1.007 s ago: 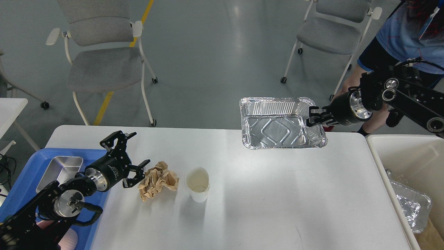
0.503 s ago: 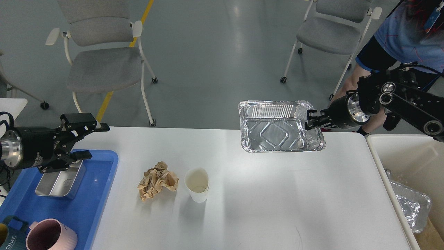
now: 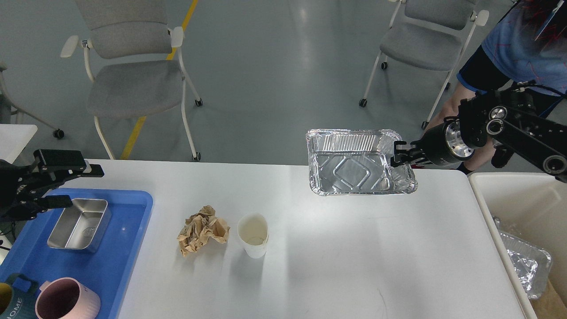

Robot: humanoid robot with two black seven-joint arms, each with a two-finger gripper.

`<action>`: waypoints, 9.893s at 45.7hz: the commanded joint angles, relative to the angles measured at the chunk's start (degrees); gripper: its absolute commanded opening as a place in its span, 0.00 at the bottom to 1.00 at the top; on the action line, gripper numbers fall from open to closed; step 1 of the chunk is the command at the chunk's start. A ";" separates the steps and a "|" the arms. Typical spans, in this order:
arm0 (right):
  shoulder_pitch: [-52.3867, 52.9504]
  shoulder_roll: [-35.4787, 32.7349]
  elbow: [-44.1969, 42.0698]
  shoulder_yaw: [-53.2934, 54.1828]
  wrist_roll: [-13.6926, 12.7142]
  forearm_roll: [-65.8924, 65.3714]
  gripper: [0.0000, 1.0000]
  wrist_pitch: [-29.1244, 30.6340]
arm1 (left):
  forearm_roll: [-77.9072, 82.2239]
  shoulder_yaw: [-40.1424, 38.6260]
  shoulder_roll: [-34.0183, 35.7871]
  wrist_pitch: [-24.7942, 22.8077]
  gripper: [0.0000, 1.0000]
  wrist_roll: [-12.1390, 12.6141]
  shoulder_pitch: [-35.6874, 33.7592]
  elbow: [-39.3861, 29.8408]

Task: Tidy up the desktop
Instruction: 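Grasp the white paper cup with the left gripper and lift it, then carry the paper cup with the left gripper and drop it into the foil tray, then move the left gripper back and down to the crumpled brown paper, then grasp the crumpled brown paper with the left gripper and lift it, then carry the brown paper with the left gripper and release it into the foil tray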

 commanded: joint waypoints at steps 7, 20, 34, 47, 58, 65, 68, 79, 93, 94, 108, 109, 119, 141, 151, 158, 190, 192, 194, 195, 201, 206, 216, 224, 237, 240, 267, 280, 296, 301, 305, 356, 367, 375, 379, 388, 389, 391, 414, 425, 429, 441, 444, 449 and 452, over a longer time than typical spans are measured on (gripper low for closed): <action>-0.44 -1.26 0.29 0.33 0.00 0.08 0.00 -0.04 | 11.41 8.69 -24.54 11.34 0.96 0.34 -0.13 7.98; -0.79 -2.14 0.56 0.60 0.00 0.17 0.00 -0.04 | 13.36 14.15 -42.48 15.74 0.96 0.34 0.13 20.20; -0.79 -2.23 0.47 0.60 0.00 0.08 0.00 -0.04 | 17.39 14.15 -48.72 18.02 0.79 -0.10 4.35 25.74; -0.79 -2.23 0.56 0.69 0.00 0.17 0.00 -0.13 | 20.21 14.06 -51.98 19.00 0.32 0.69 7.34 28.64; -0.88 -2.14 0.56 0.69 0.00 0.08 0.00 -0.22 | 20.48 13.18 -52.07 19.00 0.00 3.42 7.16 29.08; -1.23 -2.23 0.56 0.69 0.00 0.08 0.00 -0.22 | 21.00 12.83 -48.82 17.86 0.00 3.42 4.45 27.77; -1.23 -2.23 0.56 0.77 0.00 0.08 0.00 -0.39 | 20.92 12.22 -46.01 15.40 0.00 2.98 1.81 26.01; -1.58 -2.14 0.56 0.86 0.09 0.08 0.00 -0.66 | 19.77 4.23 -28.18 2.40 0.00 3.42 -6.36 11.79; -1.93 -1.79 0.56 0.78 0.09 0.08 0.00 -1.10 | 9.14 -14.66 -7.78 -16.24 0.00 3.15 -8.22 6.14; -2.02 -1.79 0.56 0.86 0.09 0.08 0.00 -1.10 | 8.62 -15.98 -6.99 -17.12 0.00 3.07 -8.22 6.23; -2.02 -1.61 0.56 0.86 0.09 0.08 0.00 -1.10 | 4.22 -23.03 -5.56 -18.54 0.00 2.98 -8.31 6.41; -2.02 -1.52 0.56 0.86 0.09 0.08 0.00 -1.19 | 4.30 -23.03 -7.14 -17.92 0.00 3.07 -8.31 6.41; -2.11 -1.44 0.56 0.86 0.09 0.08 0.00 -1.27 | 9.56 -22.15 -28.40 -9.84 0.00 3.59 -8.92 8.95; -2.11 -1.44 0.73 1.21 0.09 0.08 0.00 -1.45 | 33.13 -20.74 -76.49 -3.95 0.00 2.71 -8.40 39.63; -2.46 -1.44 1.35 1.21 0.09 0.08 0.00 -2.06 | 33.13 -20.65 -80.46 -2.10 0.25 2.98 -7.60 44.99; -2.55 -1.52 1.35 1.21 0.17 0.08 0.00 -2.15 | 32.43 -20.74 -81.07 0.09 0.76 3.68 -7.16 45.43; -3.16 -1.35 1.35 1.21 0.17 0.08 0.00 -2.24 | 31.46 -16.96 -52.09 2.03 0.97 3.51 -5.68 18.73; -3.16 -1.35 1.35 1.21 0.17 0.08 0.00 -2.33 | 30.85 -16.96 -47.26 2.03 0.97 3.24 -4.45 15.21; -3.25 -1.35 1.35 1.21 0.17 0.08 0.00 -2.59 | 30.41 -16.96 -42.51 2.03 0.97 3.07 -3.04 12.66; -3.25 -1.35 1.35 1.21 0.17 0.08 0.00 -2.68 | 30.23 -16.96 -40.40 1.95 0.97 2.98 -2.34 11.95; -3.60 -1.35 1.35 1.21 0.17 0.08 0.00 -2.86 | 29.18 -17.05 -29.06 1.16 0.97 2.80 1.27 10.71; -3.87 -1.26 1.35 1.21 0.17 0.08 0.00 -2.86 | 28.13 -17.05 -22.55 0.89 0.97 2.71 3.47 10.36; -3.95 -0.47 1.26 1.21 0.17 -0.01 0.00 -2.86 | 24.26 -17.05 -11.38 -0.43 0.97 1.40 3.73 6.24; -4.13 -0.56 1.09 1.21 0.17 -0.01 0.00 -2.94 | 23.55 -16.44 -6.54 -4.29 0.97 1.31 4.26 5.53; -5.71 0.23 1.00 1.21 0.17 -0.01 0.00 -3.65 | 24.52 -10.20 -20.33 3.61 0.97 1.66 11.47 14.75; -5.71 0.23 1.00 1.21 0.17 -0.01 0.00 -3.73 | 24.78 -9.41 -23.58 4.05 0.97 1.92 11.64 18.00; -6.42 0.59 0.91 1.21 0.26 -0.01 0.00 -4.17 | 27.42 -6.85 -51.62 4.84 0.97 1.31 12.61 43.59; -6.42 0.41 1.00 1.21 0.26 -0.01 0.00 -4.18 | 28.56 -3.78 -54.79 7.48 0.96 1.40 13.31 43.67; -6.42 0.24 1.00 1.21 0.17 -0.01 0.00 -4.35 | 28.12 -0.53 -54.88 9.33 0.21 2.98 14.37 43.41; -6.50 0.15 1.00 1.21 0.26 -0.01 0.00 -4.35 | 27.60 -0.61 -54.70 9.07 0.01 4.47 14.11 43.41; -6.68 0.15 1.00 1.21 0.26 -0.01 0.00 -4.44 | 27.60 -0.70 -54.53 9.06 0.00 4.56 13.75 43.32; -6.50 0.67 0.82 1.21 0.26 -0.01 0.00 -4.70 | 7.47 -36.47 -2.67 -17.39 0.00 4.74 7.95 7.37; -6.33 1.20 0.82 1.21 0.17 -0.09 0.00 -4.70 | 8.70 -35.33 -17.68 -12.82 0.00 6.49 6.55 7.73; -6.50 1.29 0.82 1.21 0.26 -0.01 0.00 -4.70 | 18.88 -28.84 -39.65 -11.42 0.00 7.02 0.40 12.37; -6.59 1.20 0.91 1.21 0.26 -0.01 0.00 -4.70 | 24.24 -25.85 -50.11 -10.71 0.00 6.93 -1.36 18.52; -6.59 0.76 1.00 1.21 0.35 -0.01 0.00 -4.79 | 30.67 -22.94 -65.94 -10.01 0.00 6.50 -3.47 31.80; -6.68 0.76 1.00 1.30 0.35 -0.01 0.00 -4.79 | 31.11 -22.85 -67.17 -9.83 0.00 6.49 -3.47 32.77; -6.85 0.76 1.17 1.65 0.35 0.08 0.00 -4.79 | 31.64 -22.85 -69.37 -9.66 0.00 6.41 -3.39 33.91; -6.85 0.76 1.26 2.00 0.35 0.08 0.00 -4.79 | 33.40 -20.74 -75.71 -0.52 0.69 6.85 0.92 37.17; -6.85 0.85 1.17 2.00 0.35 0.00 0.00 -4.79 | 31.29 -22.15 -75.62 2.12 0.90 6.23 1.71 38.22; -6.85 0.76 1.17 2.00 0.35 -0.01 0.00 -4.79 | 26.64 -26.26 -75.80 3.52 0.90 5.97 3.55 40.24; -7.03 0.76 1.00 2.00 0.35 -0.01 0.00 -5.05 | 12.22 -48.67 -78.52 9.77 0.92 1.75 14.80 43.06; -7.03 0.76 1.00 2.00 0.35 -0.01 0.00 -5.05 | 10.55 -54.47 -78.79 9.94 0.92 0.26 17.61 43.15; -7.12 0.76 1.00 2.00 0.35 -0.01 0.00 -5.05 | 9.31 -60.47 -79.31 9.94 0.92 -1.59 20.17 44.38; -7.38 0.76 1.00 2.00 0.26 -0.01 0.00 -5.14 | 6.86 -66.34 -79.49 9.94 0.92 -6.15 20.79 48.32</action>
